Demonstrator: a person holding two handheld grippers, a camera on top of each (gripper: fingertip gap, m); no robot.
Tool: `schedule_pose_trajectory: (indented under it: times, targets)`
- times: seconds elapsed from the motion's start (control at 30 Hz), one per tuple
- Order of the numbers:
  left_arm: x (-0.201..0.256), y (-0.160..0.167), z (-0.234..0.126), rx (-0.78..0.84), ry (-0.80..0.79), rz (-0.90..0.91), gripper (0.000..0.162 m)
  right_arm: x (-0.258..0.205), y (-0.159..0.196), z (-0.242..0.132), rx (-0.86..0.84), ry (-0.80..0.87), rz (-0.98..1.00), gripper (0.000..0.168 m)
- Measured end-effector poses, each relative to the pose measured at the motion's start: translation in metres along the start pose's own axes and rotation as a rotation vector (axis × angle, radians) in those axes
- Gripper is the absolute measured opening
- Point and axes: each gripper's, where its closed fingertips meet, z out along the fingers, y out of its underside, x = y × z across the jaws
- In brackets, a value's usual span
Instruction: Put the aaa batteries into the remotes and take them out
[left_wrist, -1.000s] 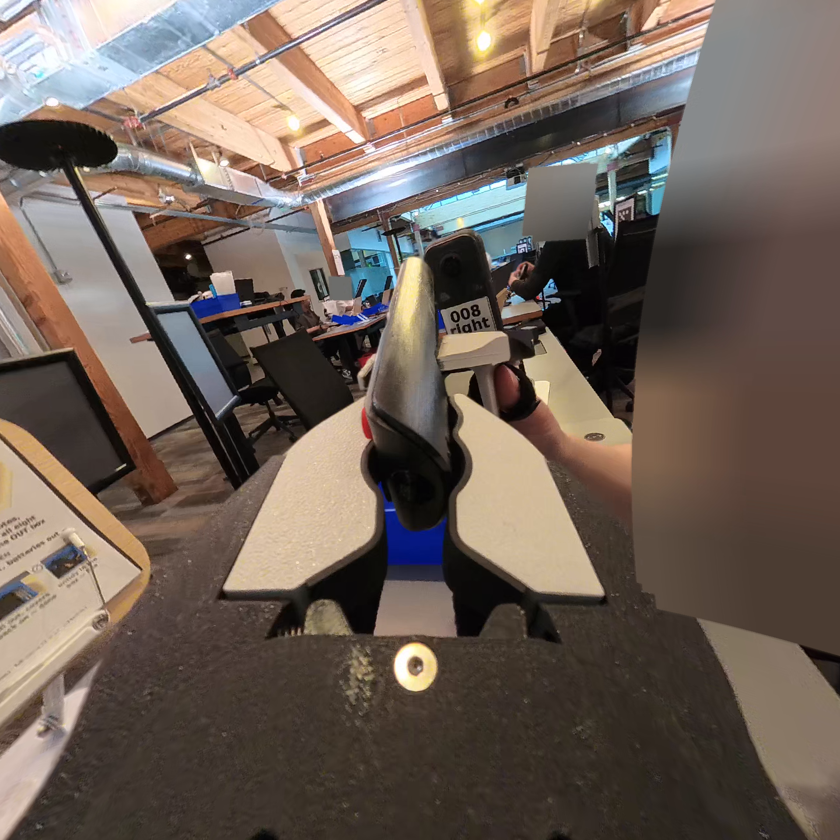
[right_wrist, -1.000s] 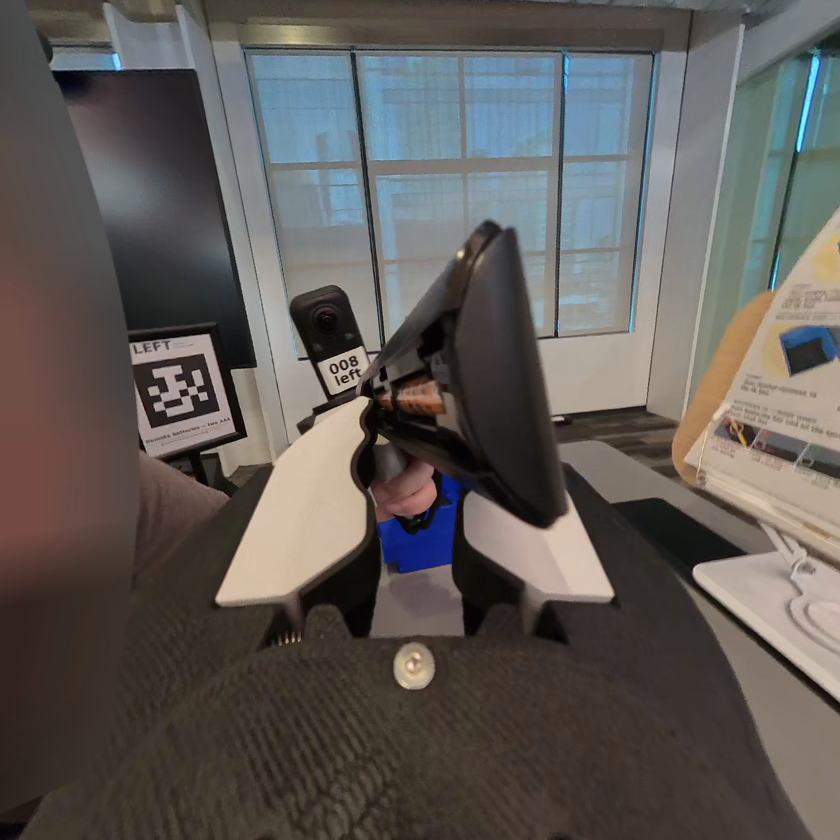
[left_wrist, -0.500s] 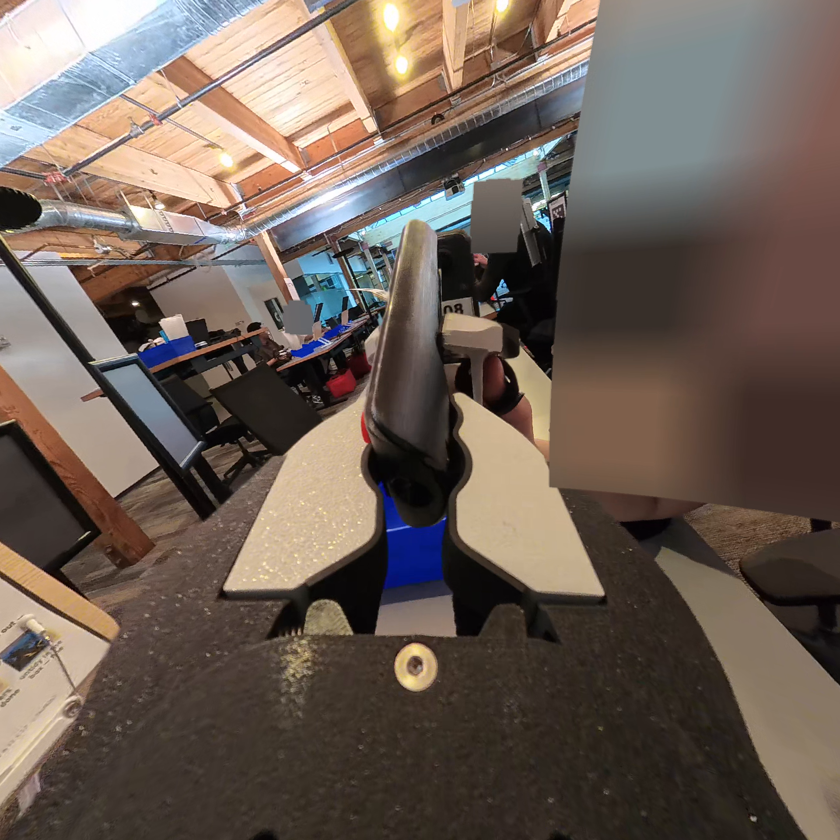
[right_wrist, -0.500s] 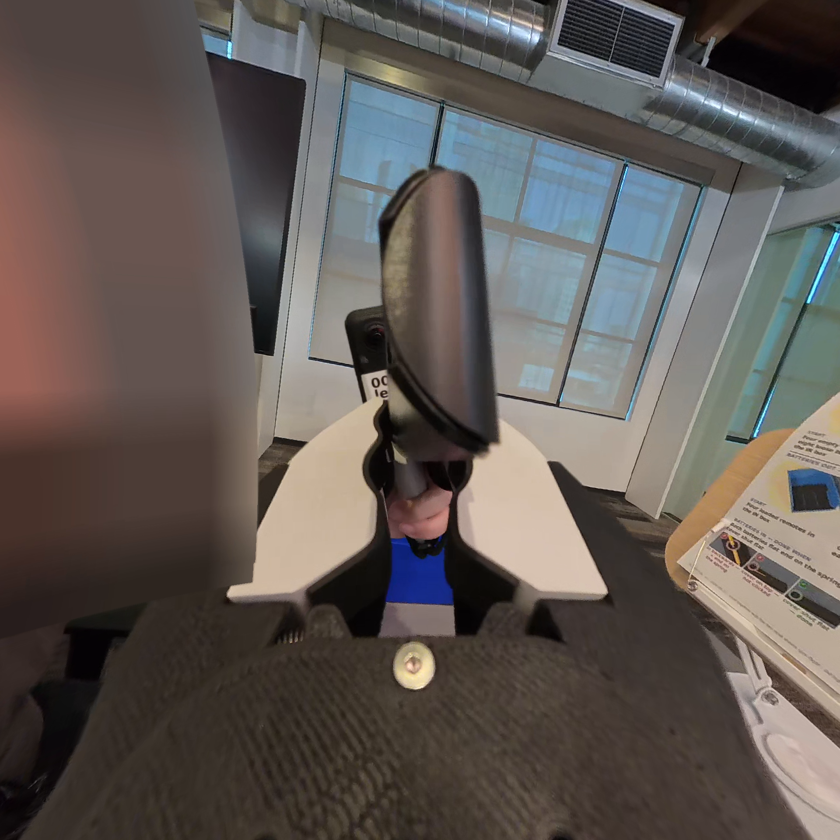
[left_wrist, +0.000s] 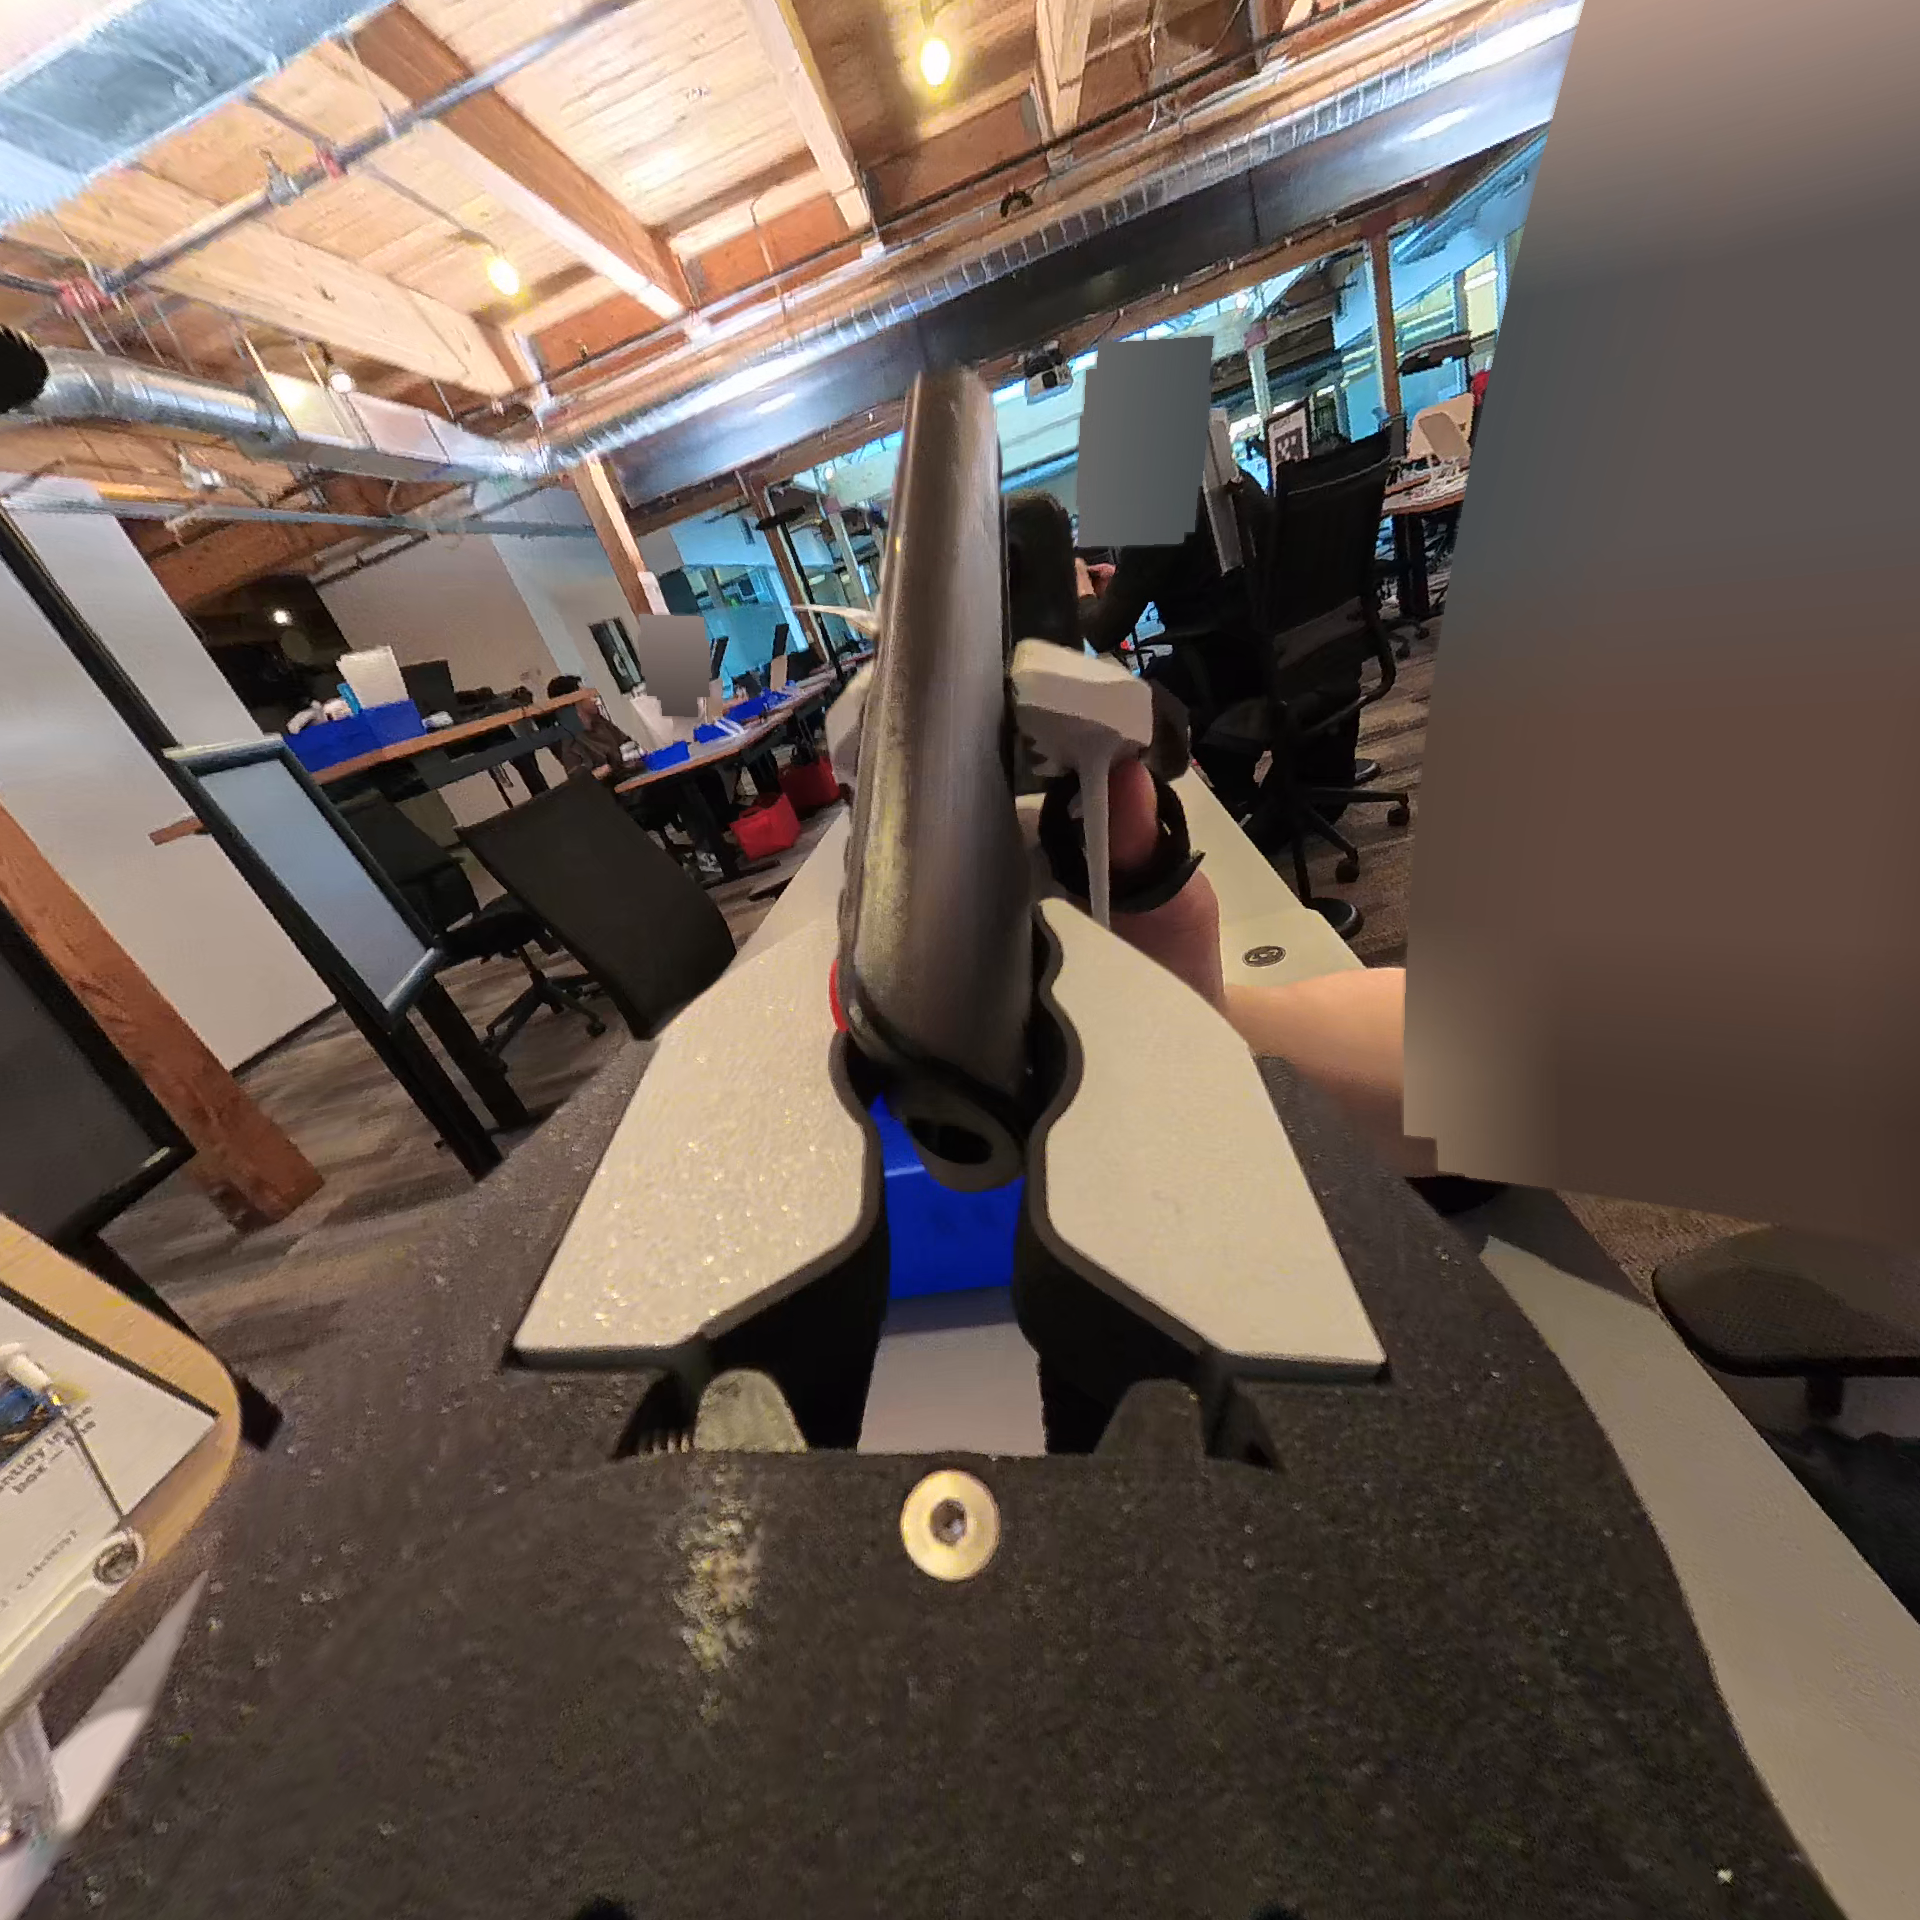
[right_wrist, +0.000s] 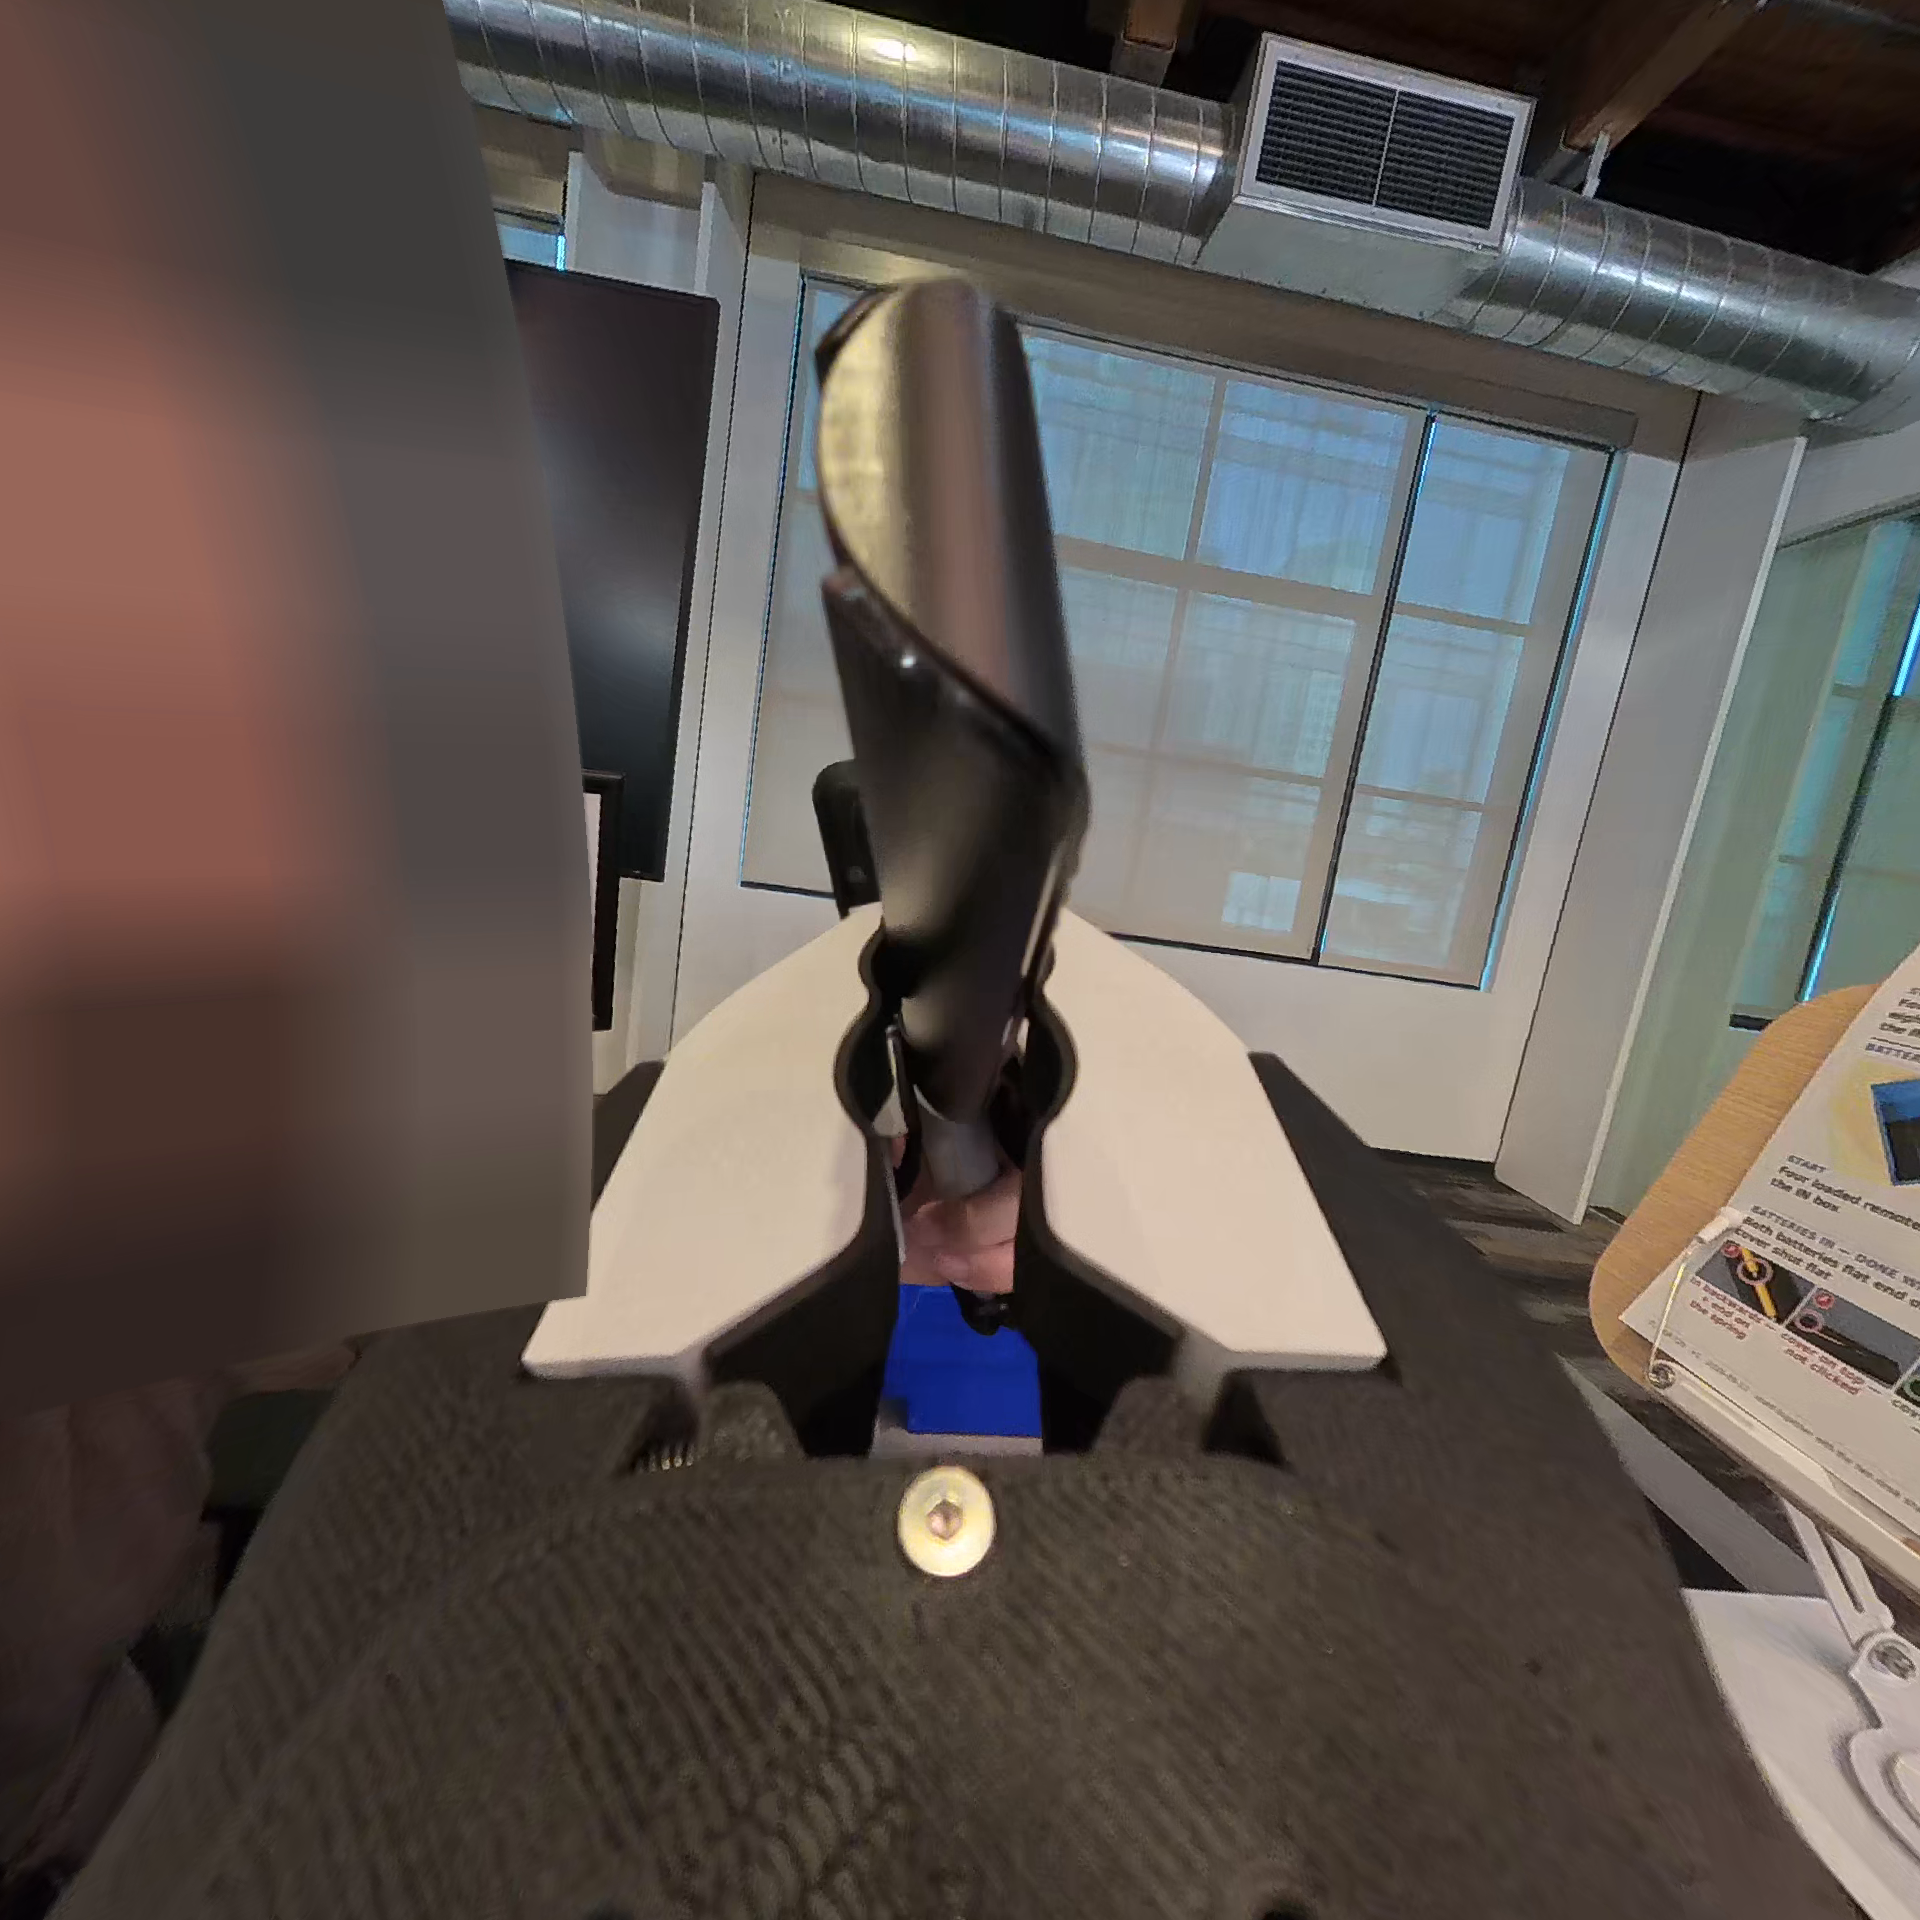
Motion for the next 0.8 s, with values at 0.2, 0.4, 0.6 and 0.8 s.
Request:
schedule_pose_trajectory:
  times: [0.2, 0.4, 0.6, 0.8]
  targets:
    - [-0.007, 0.020, 0.004, -0.106, -0.015, -0.040, 0.024, 0.007, 0.007, -0.003, -0.126, 0.010, -0.088, 0.024]
    - [-0.009, 0.031, 0.003, -0.182, -0.012, 0.003, 0.028, 0.008, 0.017, -0.008, -0.203, -0.046, -0.118, 0.023]
    - [-0.010, 0.035, 0.003, -0.214, -0.028, 0.034, 0.024, 0.006, 0.021, -0.009, -0.228, -0.062, -0.179, 0.023]
    - [-0.012, 0.035, 0.008, -0.160, -0.023, -0.115, 0.024, 0.021, 0.017, -0.011, -0.213, 0.073, -0.306, 0.029]
